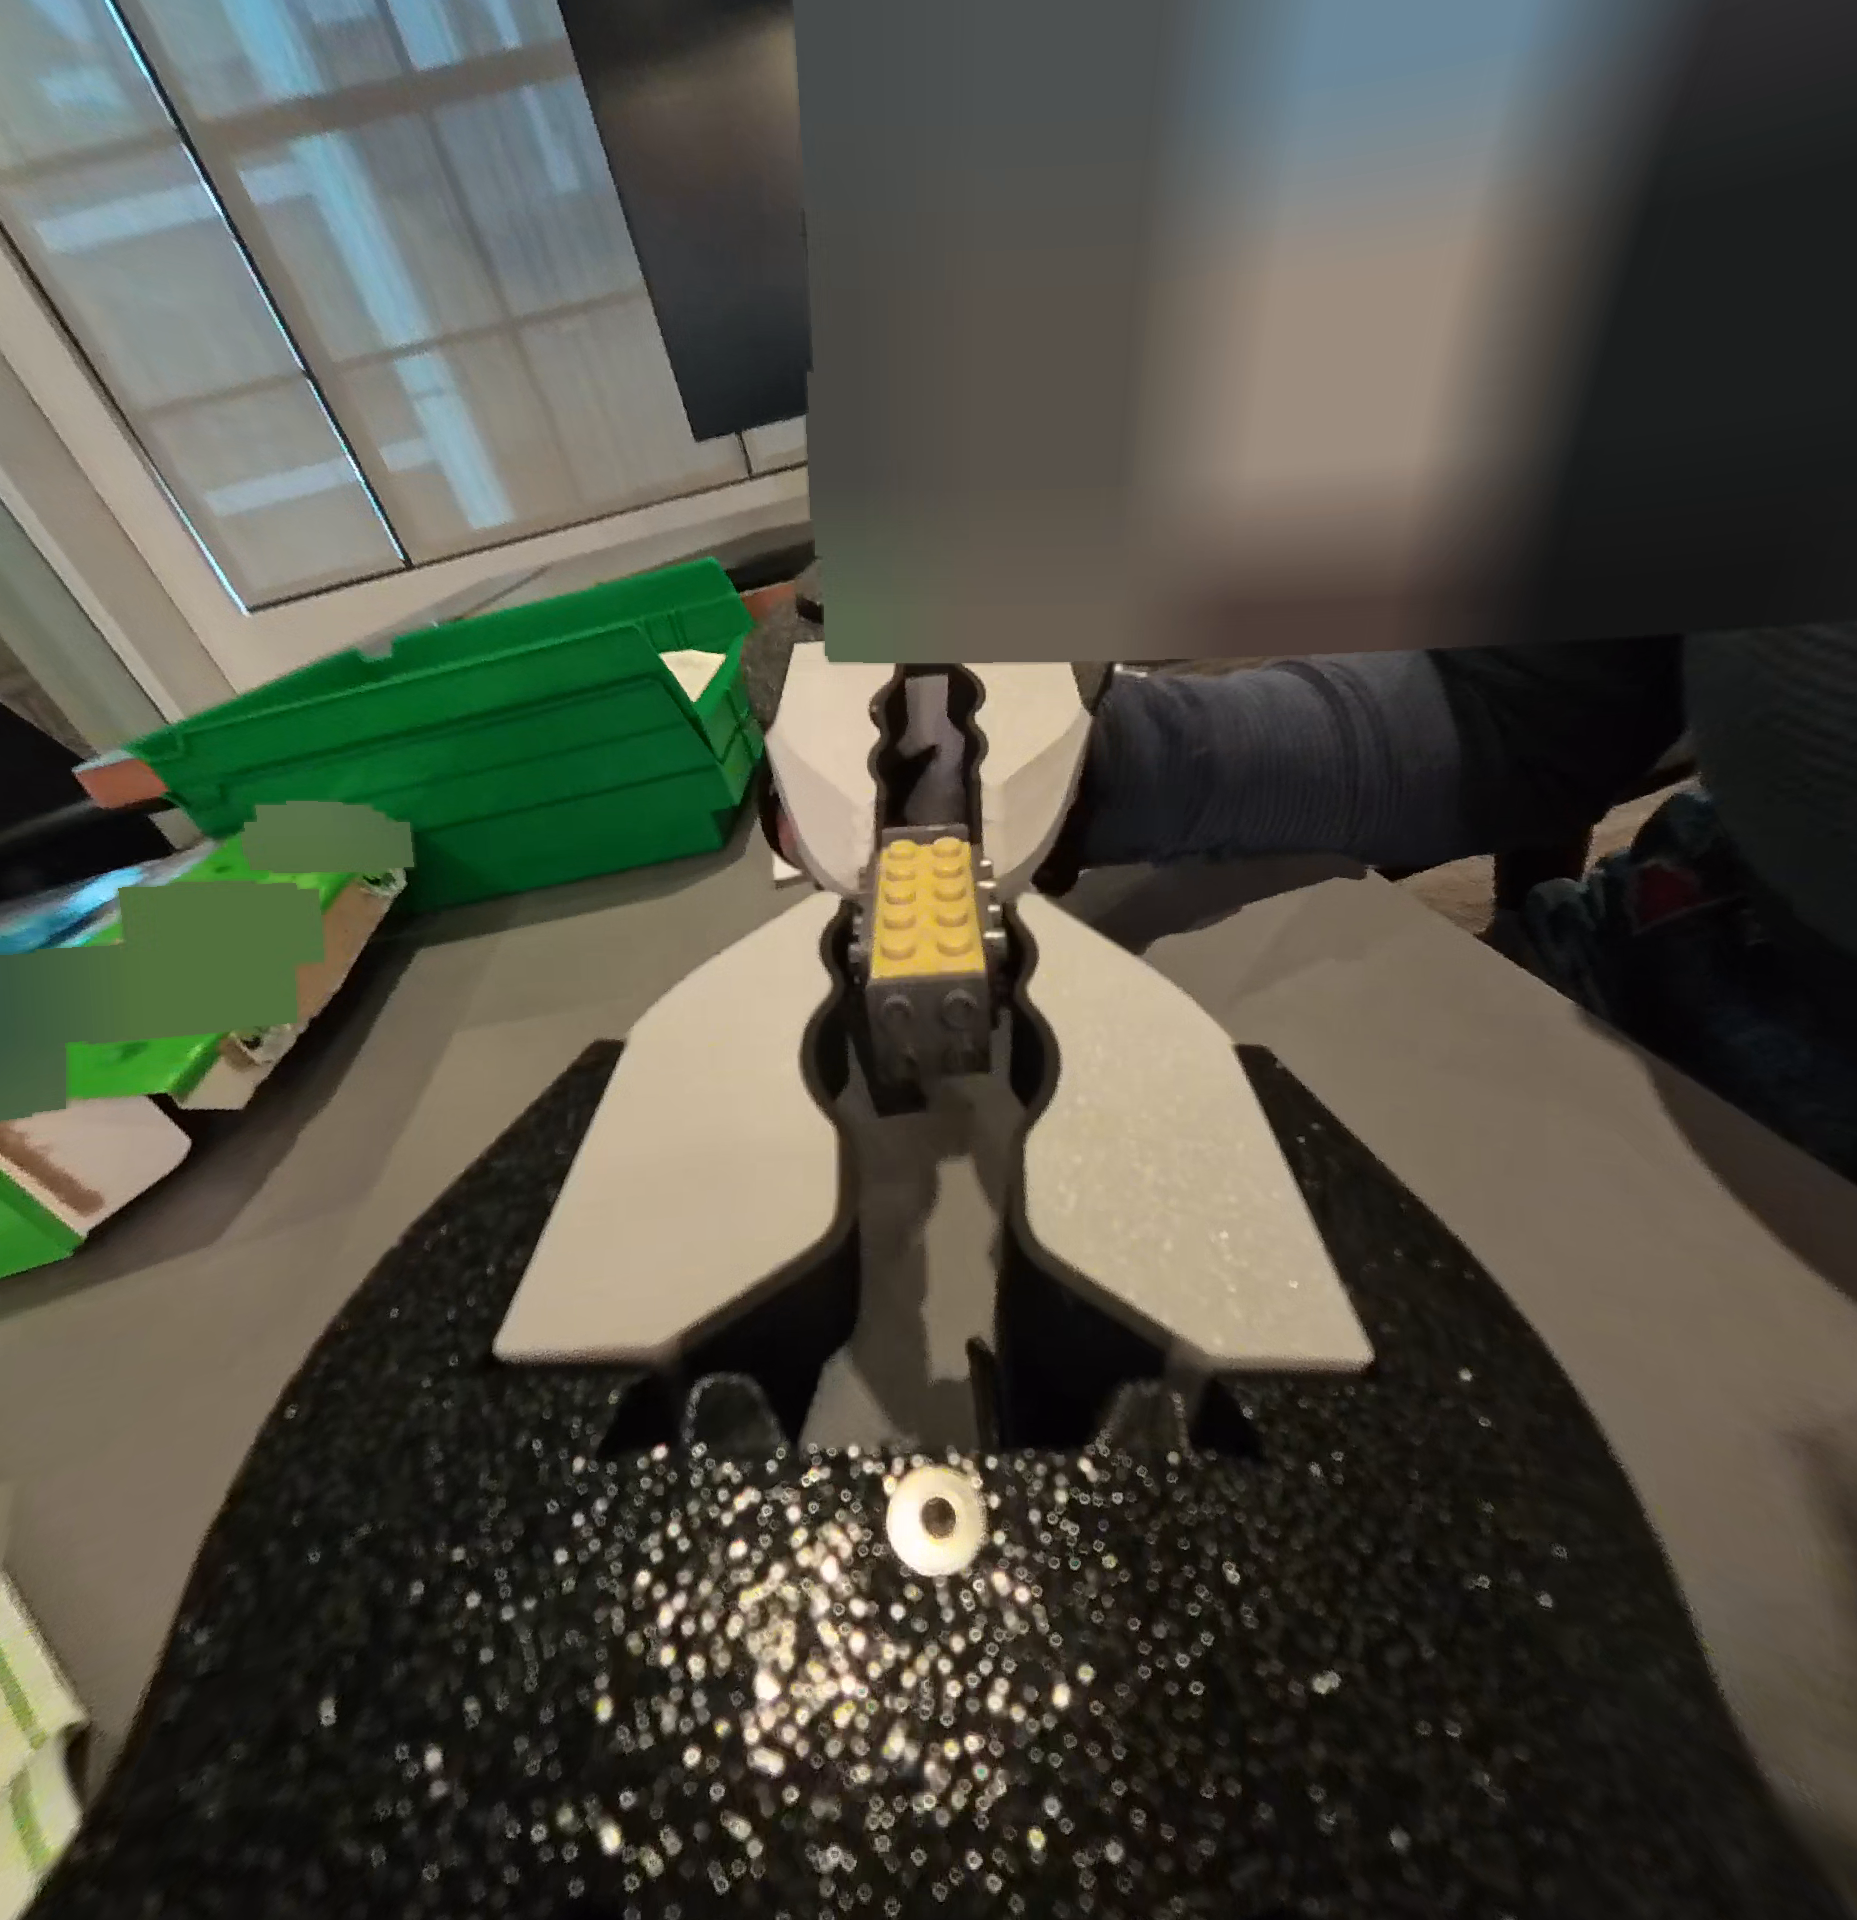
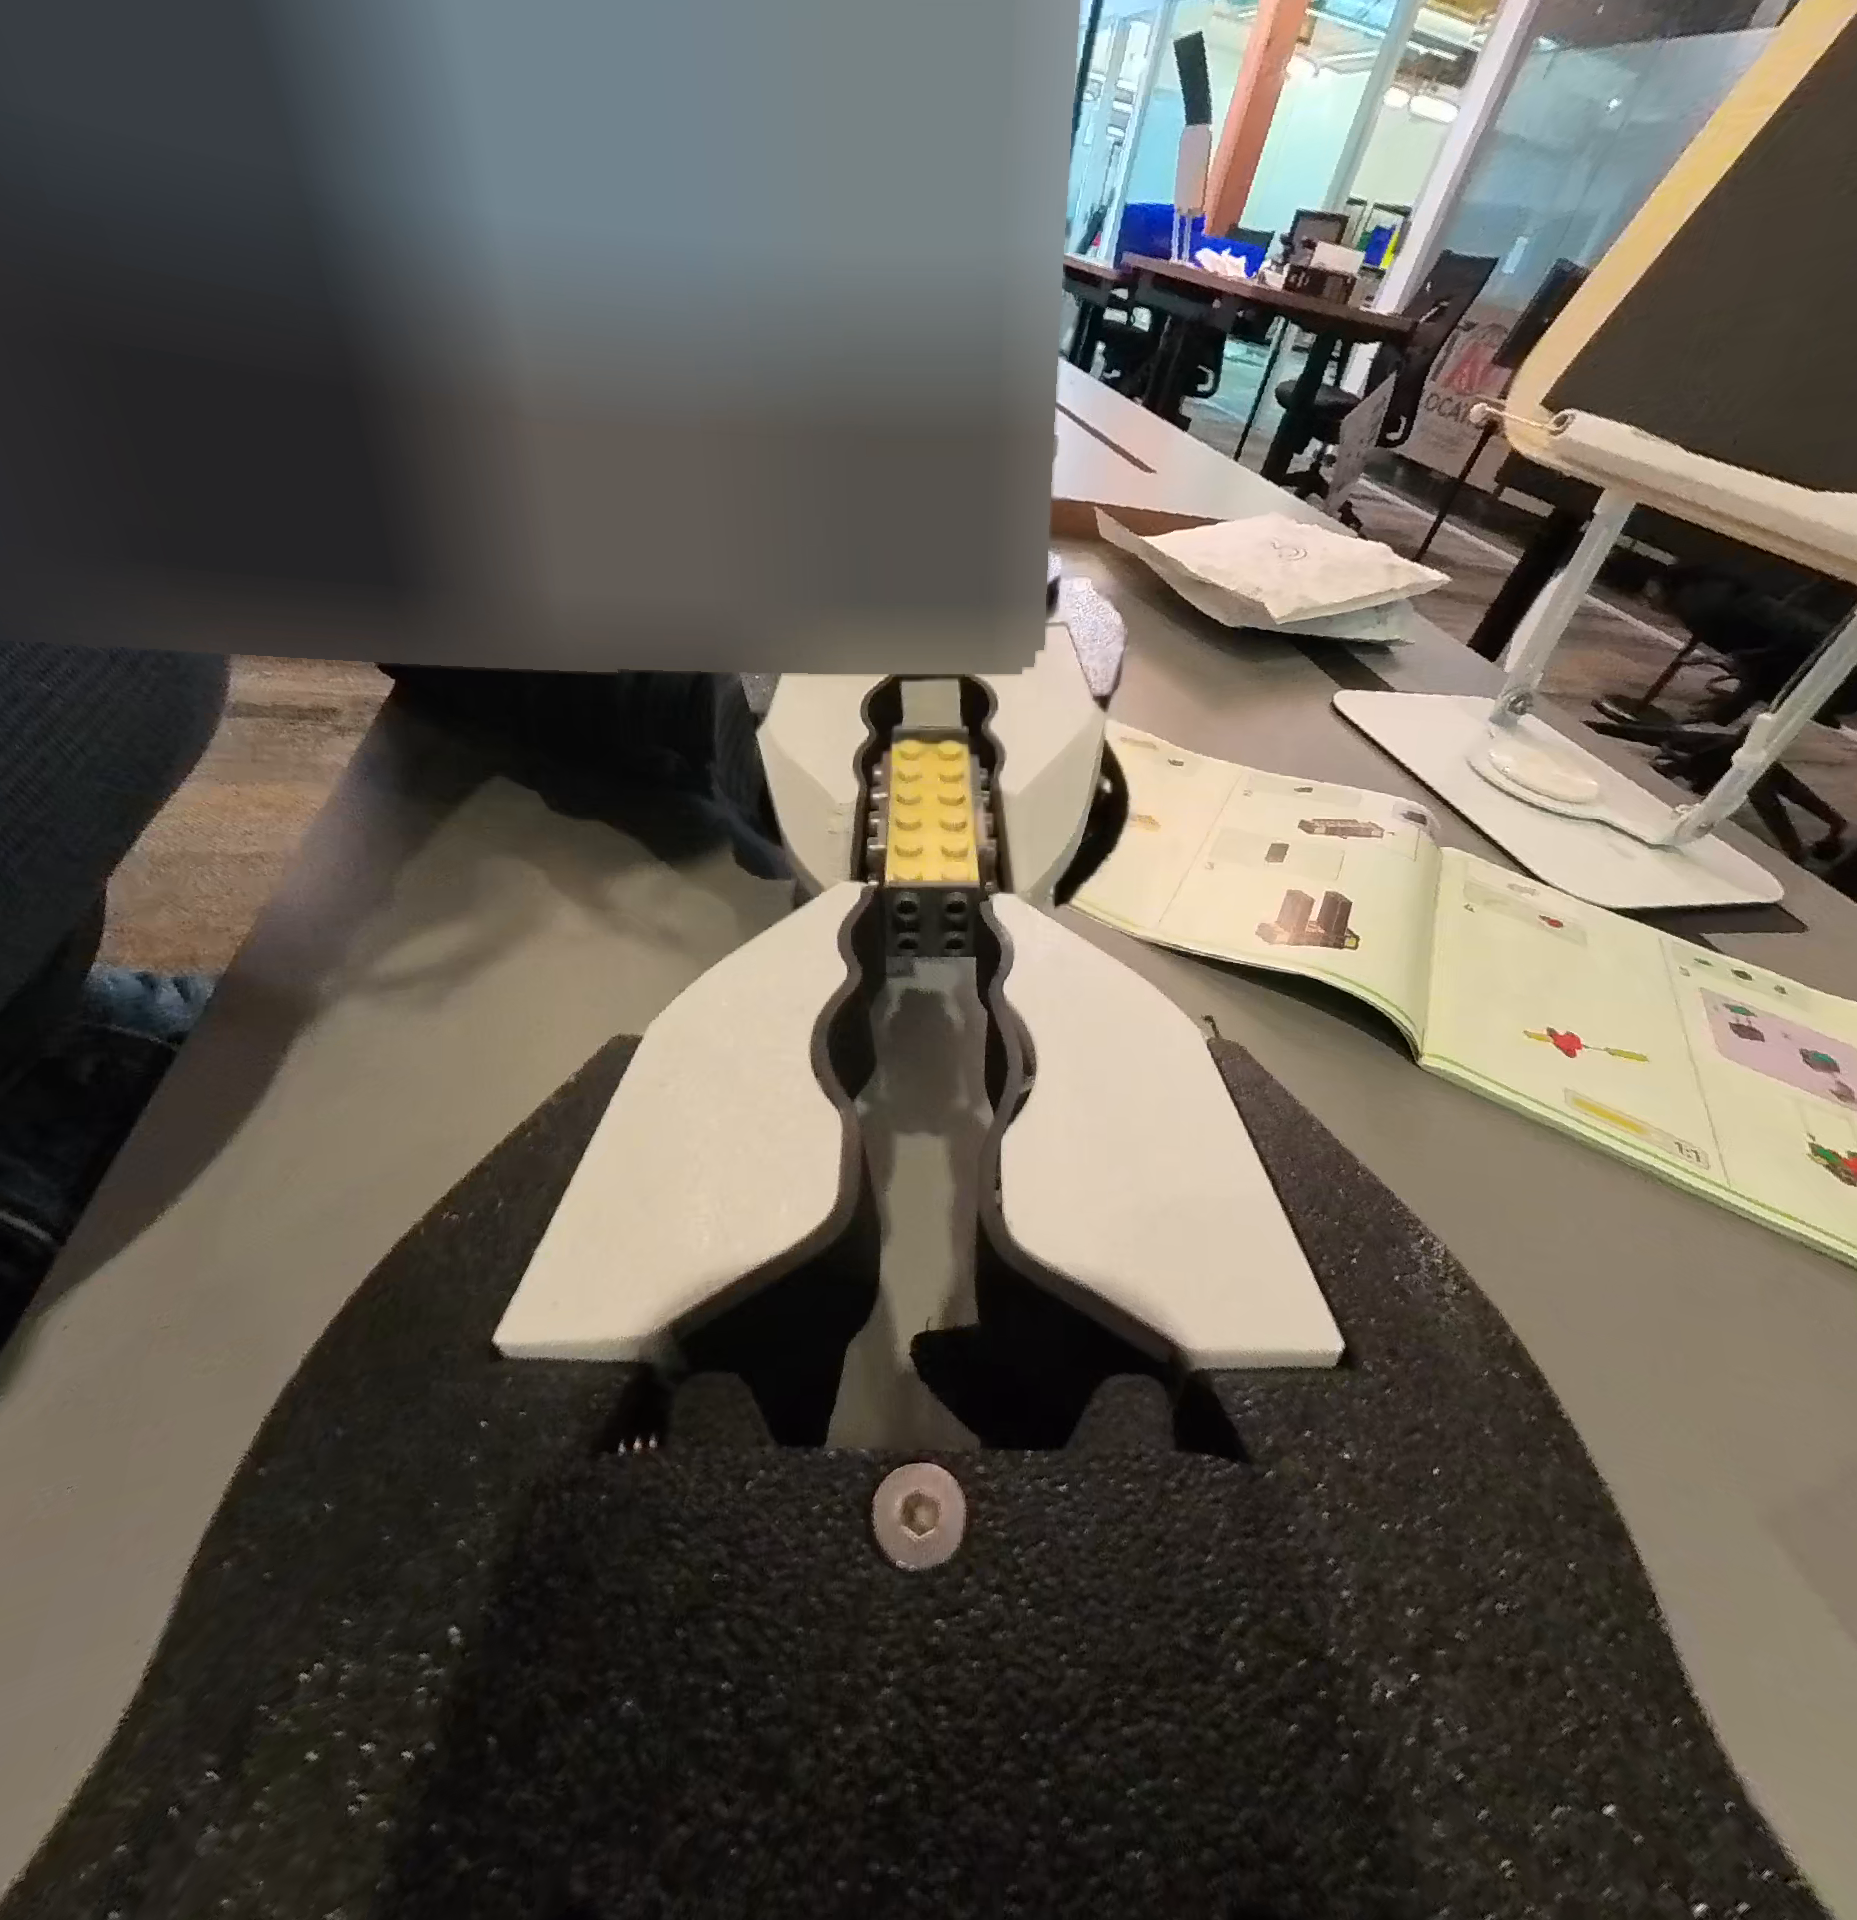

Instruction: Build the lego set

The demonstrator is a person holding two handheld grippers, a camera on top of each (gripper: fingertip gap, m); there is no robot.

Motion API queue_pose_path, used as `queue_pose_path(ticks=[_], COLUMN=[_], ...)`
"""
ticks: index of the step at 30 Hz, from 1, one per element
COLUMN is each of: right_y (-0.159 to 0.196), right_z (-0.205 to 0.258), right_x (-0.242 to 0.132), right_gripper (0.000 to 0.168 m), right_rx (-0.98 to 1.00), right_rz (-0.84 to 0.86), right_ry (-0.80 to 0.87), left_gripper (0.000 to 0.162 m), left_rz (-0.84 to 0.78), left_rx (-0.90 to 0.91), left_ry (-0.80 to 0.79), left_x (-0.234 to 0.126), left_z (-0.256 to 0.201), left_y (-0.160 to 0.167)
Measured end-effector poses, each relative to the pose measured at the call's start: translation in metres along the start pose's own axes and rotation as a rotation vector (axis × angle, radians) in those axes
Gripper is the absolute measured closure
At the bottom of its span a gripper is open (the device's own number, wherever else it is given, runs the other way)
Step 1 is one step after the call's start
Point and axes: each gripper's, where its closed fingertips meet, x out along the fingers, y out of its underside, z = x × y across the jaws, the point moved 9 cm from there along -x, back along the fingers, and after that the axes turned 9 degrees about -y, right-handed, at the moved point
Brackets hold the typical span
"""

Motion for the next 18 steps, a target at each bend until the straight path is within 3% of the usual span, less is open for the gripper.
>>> queue_pose_path(ticks=[18], right_y=[-0.0020], right_z=[-0.0005], right_x=[0.0042], right_gripper=[0.153], right_rx=[0.021], right_rz=[-0.054], right_ry=[-0.023], left_gripper=[0.125], left_rz=[-0.070], left_rx=[-0.038], left_ry=[-0.011], left_x=[0.0002], left_z=[-0.0002], left_y=[-0.0048])
